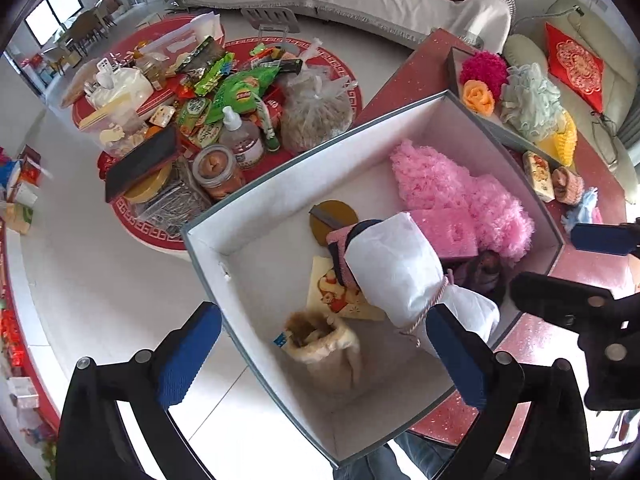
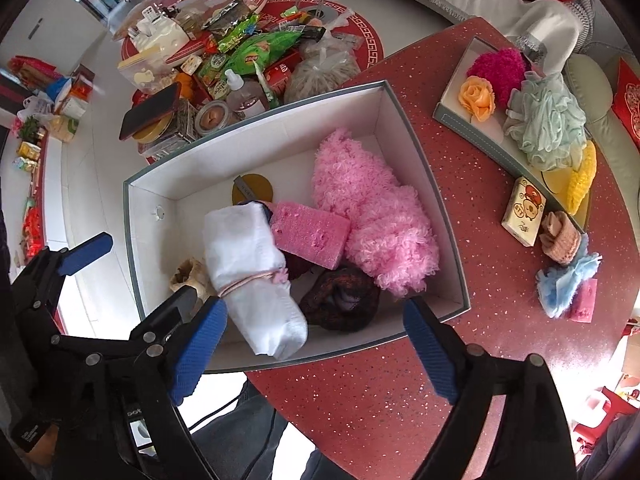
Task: Organize soft objects
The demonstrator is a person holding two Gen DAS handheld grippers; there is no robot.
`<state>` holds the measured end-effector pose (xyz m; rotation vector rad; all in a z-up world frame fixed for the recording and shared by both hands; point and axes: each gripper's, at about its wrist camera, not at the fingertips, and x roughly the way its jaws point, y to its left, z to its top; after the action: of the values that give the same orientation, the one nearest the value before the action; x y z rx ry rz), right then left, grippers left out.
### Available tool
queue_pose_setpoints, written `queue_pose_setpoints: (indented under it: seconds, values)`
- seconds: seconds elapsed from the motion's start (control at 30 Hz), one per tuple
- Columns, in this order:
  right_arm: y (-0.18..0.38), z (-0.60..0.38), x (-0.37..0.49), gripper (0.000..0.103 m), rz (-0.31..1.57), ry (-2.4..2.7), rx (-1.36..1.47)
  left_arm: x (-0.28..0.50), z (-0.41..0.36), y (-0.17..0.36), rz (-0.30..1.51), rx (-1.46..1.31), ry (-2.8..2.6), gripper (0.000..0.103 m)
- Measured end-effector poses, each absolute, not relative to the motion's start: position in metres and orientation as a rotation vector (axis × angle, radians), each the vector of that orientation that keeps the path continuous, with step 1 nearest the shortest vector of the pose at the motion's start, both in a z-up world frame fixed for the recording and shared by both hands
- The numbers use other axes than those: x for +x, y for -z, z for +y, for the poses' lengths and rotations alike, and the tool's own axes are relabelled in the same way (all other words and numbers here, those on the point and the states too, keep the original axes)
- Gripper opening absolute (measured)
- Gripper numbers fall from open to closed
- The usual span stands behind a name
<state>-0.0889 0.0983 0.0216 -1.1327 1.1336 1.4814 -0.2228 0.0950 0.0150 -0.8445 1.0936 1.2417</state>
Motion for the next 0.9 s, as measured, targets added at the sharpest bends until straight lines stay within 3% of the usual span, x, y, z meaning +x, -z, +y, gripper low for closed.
queue_pose_setpoints:
  seconds: [0.17, 0.57, 0.67, 0.9]
  values:
    - [-0.033, 0.097, -0.077, 0.092, 1.131, -1.461, -1.08, -0.231, 0.093, -0.023, 1.016, -0.881, -1.261, 0.103]
    - [-0.046, 0.095, -0.081, 0.096, 1.093, -1.478, -1.054, -0.236, 0.095, -0.02, 1.076, -0.926, -1.329, 0.103]
    - [-0.046, 0.095, -0.082, 0.103, 1.091, -1.478, -1.053, -0.238, 0.095, -0.021, 1.072, -0.932, -1.338, 0.103]
    - [-0.049, 0.094, -0.086, 0.103, 1.082, -1.489, -1.049, -0.239, 0.094, -0.023, 1.073, -0.926, -1.333, 0.103]
